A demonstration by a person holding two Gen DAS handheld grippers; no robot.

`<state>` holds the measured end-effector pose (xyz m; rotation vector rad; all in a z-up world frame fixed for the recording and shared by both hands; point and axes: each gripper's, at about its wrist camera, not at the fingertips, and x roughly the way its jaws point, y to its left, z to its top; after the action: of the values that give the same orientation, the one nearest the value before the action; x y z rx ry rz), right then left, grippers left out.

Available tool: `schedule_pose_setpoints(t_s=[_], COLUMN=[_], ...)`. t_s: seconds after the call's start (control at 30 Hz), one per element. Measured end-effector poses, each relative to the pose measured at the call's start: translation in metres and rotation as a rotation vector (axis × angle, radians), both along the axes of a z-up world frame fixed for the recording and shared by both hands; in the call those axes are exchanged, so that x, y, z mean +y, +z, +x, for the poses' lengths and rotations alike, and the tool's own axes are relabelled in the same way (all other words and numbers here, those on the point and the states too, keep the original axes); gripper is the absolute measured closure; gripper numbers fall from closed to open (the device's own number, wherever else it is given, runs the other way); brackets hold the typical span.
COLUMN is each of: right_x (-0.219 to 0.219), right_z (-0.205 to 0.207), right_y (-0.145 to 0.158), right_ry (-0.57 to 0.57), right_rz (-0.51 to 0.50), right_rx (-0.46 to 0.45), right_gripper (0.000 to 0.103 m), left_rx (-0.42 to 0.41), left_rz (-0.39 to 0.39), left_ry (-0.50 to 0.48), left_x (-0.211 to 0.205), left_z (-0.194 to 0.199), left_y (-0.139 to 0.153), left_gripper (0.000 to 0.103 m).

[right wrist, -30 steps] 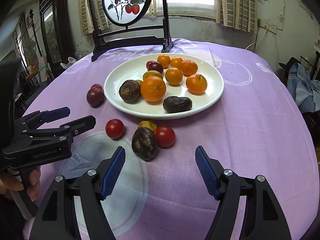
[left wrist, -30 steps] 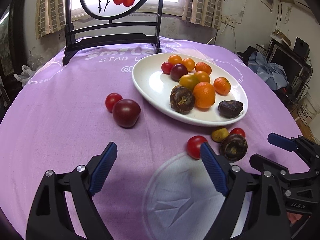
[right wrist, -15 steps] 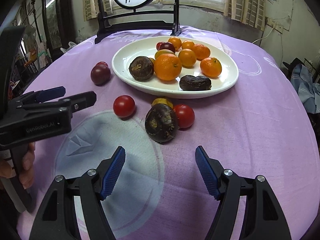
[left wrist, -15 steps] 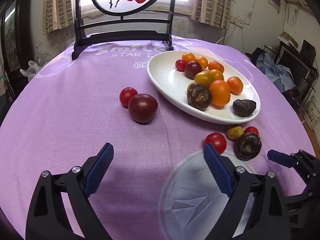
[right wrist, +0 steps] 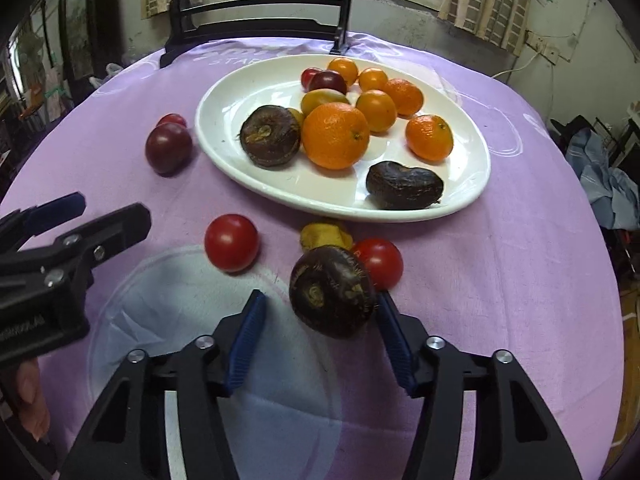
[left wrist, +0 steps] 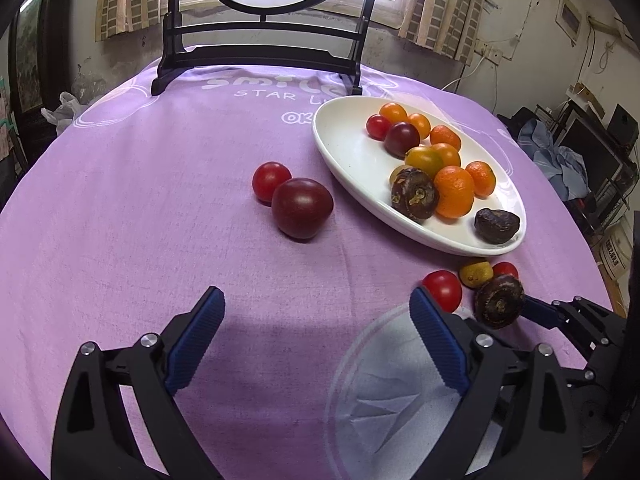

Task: Organize fruits
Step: 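Grasp another dark persimmon with the right tool while the left tool grasps a red cherry tomato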

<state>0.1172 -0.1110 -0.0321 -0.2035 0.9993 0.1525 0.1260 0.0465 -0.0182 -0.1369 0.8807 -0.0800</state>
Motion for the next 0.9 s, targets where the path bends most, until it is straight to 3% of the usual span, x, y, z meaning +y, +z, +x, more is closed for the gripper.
schedule_pose_setpoints(t_s=[0.07,0.37,0.7,0.9], right_x=[-0.005,-0.046,-0.061,-0.060], right_z=[-0.001,-0.025,-0.036,-0.039], right_y=[0.000,0.009,0.015,0.018], right_ry=[-0.031,-0.057,-0.069,-0.056], right_rz=[0.012,0.135,0.140,0.134], right_rx=[-0.020,-0.031,-0.058,-0.049], right_gripper=[0.063,0.063,0.063,0.063], left_rx=[0.006,0.013,-0.006,0.011], left_rz=[0.002,0.016,0.082,0.079], left_ry=[-0.002,-0.015,-0.098,-0.119], left_x=[0.000,-0.005,-0.030,-0.038], left_z=[0.000,0.000,-0.007,-0.008], left_y=[-0.001,-0.004,-0.014,-0.017], left_gripper=[0.012,0.011,0.011,0.011])
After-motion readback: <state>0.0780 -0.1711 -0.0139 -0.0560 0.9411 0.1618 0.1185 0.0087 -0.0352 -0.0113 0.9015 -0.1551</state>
